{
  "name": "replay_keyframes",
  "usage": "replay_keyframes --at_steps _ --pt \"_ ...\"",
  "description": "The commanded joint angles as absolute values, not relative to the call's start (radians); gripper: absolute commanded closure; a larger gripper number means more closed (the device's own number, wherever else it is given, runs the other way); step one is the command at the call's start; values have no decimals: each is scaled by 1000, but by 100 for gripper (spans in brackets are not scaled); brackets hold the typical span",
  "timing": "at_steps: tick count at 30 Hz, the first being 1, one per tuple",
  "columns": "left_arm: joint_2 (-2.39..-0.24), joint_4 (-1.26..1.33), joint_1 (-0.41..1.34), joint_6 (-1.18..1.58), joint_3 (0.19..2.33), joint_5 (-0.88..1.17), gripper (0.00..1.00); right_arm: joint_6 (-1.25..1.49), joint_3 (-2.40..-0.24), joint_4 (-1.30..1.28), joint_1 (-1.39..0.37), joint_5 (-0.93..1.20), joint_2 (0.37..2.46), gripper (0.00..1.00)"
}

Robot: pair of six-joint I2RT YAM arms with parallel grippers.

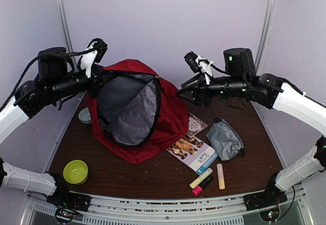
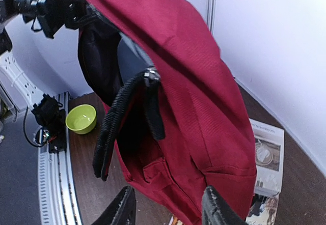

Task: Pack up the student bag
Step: Unzip the largest pocket of the student bag.

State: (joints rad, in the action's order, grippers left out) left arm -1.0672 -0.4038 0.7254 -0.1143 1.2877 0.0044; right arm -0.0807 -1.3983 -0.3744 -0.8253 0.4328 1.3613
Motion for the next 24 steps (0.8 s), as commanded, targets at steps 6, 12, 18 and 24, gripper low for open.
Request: replay_keyframes --at_steps 6,12,18,24 --pt "-1059 -373 719 -122 1346 15 100 -309 -1531 -337 -896 285 1462 59" --pt "-1069 -368 720 -126 1357 18 100 -402 -1564 -346 -911 291 1508 62" --pt "-1078 -370 719 -126 1366 18 100 -482 -1583 -419 -921 319 1514 62" --pt "-1088 -367 720 -125 1370 21 100 -501 -1573 -369 -949 248 1531 63"
